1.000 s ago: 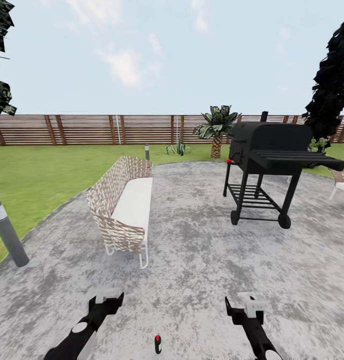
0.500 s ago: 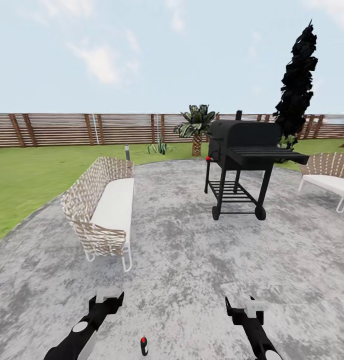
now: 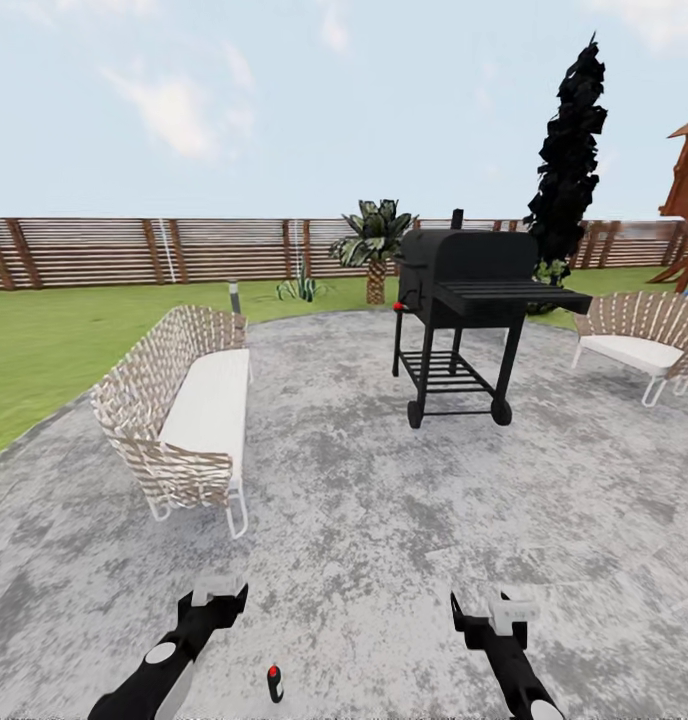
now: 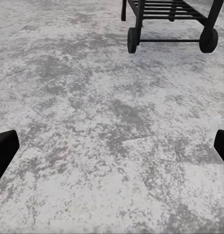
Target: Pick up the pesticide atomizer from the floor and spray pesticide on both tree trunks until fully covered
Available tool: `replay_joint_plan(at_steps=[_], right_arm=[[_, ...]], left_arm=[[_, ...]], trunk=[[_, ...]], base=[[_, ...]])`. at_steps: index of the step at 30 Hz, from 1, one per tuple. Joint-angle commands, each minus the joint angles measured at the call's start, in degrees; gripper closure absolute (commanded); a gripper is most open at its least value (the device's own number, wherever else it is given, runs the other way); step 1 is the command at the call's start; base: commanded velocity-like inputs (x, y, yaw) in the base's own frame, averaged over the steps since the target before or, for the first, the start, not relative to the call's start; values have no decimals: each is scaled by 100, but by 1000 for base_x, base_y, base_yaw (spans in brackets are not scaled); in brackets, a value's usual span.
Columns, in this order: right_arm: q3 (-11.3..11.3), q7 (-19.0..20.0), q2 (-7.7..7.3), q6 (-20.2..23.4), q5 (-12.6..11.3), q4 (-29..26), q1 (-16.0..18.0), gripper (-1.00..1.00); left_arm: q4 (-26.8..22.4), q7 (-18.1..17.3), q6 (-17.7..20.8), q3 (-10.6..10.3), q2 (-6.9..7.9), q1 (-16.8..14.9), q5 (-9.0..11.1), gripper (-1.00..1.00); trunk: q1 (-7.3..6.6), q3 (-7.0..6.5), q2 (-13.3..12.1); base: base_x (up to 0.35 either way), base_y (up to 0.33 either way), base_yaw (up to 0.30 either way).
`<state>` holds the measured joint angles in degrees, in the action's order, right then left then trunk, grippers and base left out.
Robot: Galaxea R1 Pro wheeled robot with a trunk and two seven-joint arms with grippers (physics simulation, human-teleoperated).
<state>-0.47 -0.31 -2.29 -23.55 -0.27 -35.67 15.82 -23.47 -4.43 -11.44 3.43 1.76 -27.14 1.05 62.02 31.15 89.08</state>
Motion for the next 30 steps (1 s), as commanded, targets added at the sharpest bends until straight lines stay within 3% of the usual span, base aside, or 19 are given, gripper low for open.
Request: replay_joint_plan(at_steps=[1, 9, 24, 30], right_arm=[[0, -2, -1, 0, 0, -1, 0, -100], [0, 2, -1, 0, 0, -1, 0, -100], [11, 4, 9, 0, -4, -3, 0, -100], [3, -3, 9, 0, -2, -10, 0, -100]], left_arm=[[0, 1, 1, 0, 0, -1, -2, -100], [0, 3, 2, 7, 0, 0, -2, -100], [0, -3, -7, 9, 6, -2, 0, -100], [0, -4, -10, 6, 9, -2, -8, -100]], trunk=[[23, 28, 42], [198, 245, 363], [528, 613, 964], [660, 773, 1205]], base=[[0, 0, -14], [0, 0, -31], [0, 0, -213], [0, 0, -84]])
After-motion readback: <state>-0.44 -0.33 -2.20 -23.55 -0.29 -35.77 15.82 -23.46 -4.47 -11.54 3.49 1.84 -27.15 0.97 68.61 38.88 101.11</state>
